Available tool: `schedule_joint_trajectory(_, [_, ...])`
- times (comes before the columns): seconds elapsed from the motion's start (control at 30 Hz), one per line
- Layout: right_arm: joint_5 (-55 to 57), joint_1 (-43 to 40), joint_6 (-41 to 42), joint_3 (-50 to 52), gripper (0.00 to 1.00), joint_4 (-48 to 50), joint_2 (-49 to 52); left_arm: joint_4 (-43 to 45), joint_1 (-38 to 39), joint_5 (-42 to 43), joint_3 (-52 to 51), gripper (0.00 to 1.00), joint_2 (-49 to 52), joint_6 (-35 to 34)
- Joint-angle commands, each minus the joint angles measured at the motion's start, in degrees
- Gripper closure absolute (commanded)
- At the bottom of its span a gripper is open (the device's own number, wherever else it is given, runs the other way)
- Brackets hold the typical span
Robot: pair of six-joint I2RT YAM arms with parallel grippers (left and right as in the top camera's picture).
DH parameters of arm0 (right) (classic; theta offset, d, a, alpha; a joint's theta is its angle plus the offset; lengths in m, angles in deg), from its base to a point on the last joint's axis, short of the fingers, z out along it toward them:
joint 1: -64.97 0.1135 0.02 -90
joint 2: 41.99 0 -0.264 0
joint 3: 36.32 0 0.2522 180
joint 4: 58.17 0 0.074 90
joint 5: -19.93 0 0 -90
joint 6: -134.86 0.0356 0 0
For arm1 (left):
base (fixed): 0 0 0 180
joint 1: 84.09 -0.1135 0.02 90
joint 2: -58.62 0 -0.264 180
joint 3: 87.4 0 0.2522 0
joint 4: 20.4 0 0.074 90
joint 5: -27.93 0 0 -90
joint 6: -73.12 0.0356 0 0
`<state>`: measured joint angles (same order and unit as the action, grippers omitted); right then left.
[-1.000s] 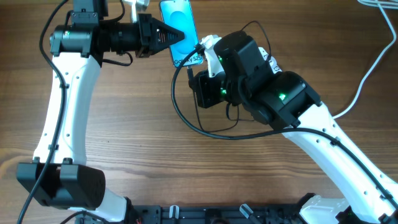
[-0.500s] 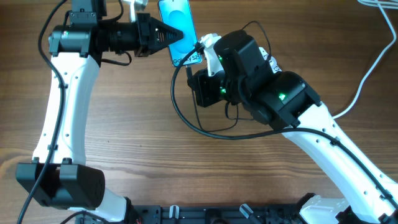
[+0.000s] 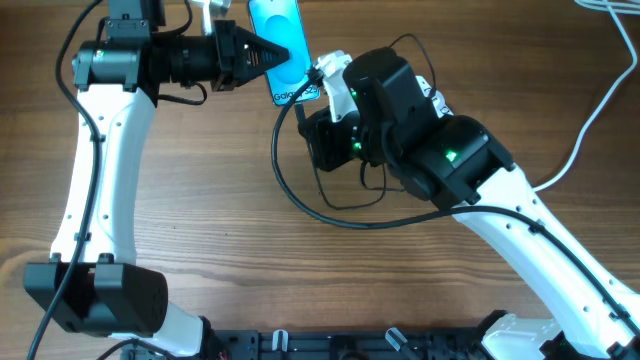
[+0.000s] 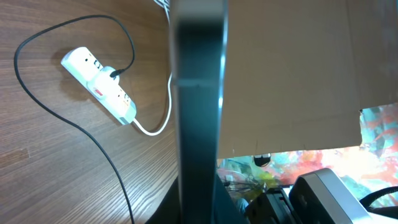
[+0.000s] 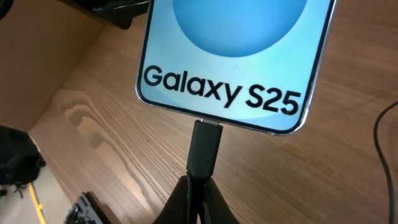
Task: Plug charger to phone and switch on socket
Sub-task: 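Push the USB-C plug up into the phone's bottom port with the right gripper, then lower the phone with attached cable flat onto the table with both grippers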
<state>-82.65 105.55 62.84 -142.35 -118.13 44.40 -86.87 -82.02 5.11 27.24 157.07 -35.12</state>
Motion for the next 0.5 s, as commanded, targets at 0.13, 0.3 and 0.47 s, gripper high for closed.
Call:
schedule_joint_trajectory(0.13, [2.4,0.1,-2.4,-0.9,0.81,3.0,-0.5,-1.1,1.1,2.4,0.6,0.96,-0.1,1.6])
schedule_joint_trajectory(0.3, [2.3,0.1,-2.3,-0.9,0.48,-0.2,-0.5,-1.1,1.1,-1.1,0.6,0.96,-0.1,1.5])
schedule_joint_trajectory(0.47, [2.3,0.1,-0.6,-0.9,0.08,-3.8,-0.5,-3.4,1.1,-15.7,0.6,0.96,0.0,1.6])
